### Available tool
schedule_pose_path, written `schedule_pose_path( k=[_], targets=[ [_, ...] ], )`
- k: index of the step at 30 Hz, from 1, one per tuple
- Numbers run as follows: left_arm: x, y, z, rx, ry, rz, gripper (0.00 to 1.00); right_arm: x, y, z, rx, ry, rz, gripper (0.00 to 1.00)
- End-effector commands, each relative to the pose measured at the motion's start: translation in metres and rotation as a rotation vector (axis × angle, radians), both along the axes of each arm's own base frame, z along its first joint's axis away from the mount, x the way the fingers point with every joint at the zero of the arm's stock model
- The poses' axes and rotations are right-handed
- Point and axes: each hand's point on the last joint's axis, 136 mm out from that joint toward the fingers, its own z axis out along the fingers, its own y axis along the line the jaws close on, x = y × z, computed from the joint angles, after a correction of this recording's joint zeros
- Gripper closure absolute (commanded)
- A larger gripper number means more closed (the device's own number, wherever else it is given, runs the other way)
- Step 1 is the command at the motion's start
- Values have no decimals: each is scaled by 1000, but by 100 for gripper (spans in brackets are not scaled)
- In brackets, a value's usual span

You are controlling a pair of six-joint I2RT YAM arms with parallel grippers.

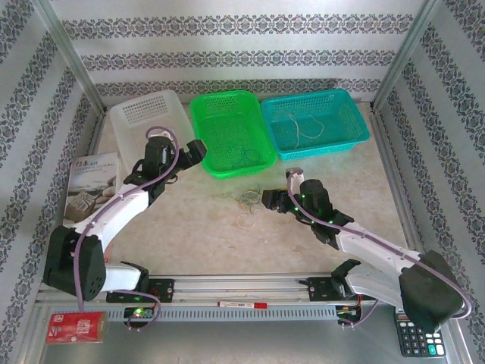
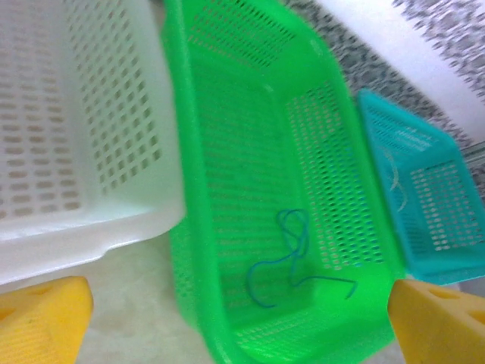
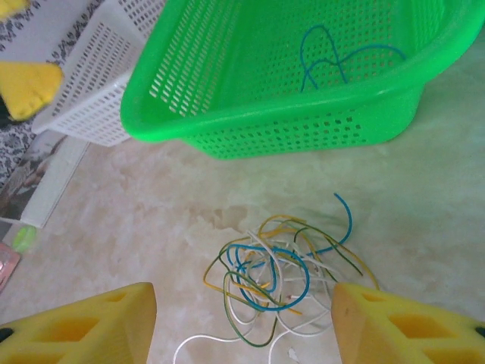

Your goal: Untangle the cables

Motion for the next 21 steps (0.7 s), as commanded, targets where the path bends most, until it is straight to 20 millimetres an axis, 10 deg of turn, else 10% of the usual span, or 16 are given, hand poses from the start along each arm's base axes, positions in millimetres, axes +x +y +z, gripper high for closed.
schedule_pose_path(
  k=[1, 13, 21],
  targets=[
    [-4, -3, -13, 19, 45, -50, 0, -2, -8, -6, -22, 6, -18, 37],
    [-9, -1, -53, -17, 81, -68, 0, -1, -6, -9, -13, 24, -16, 36],
    [8, 51, -51, 14, 65, 27, 0, -7, 1, -17, -16, 57, 16, 37]
  ],
)
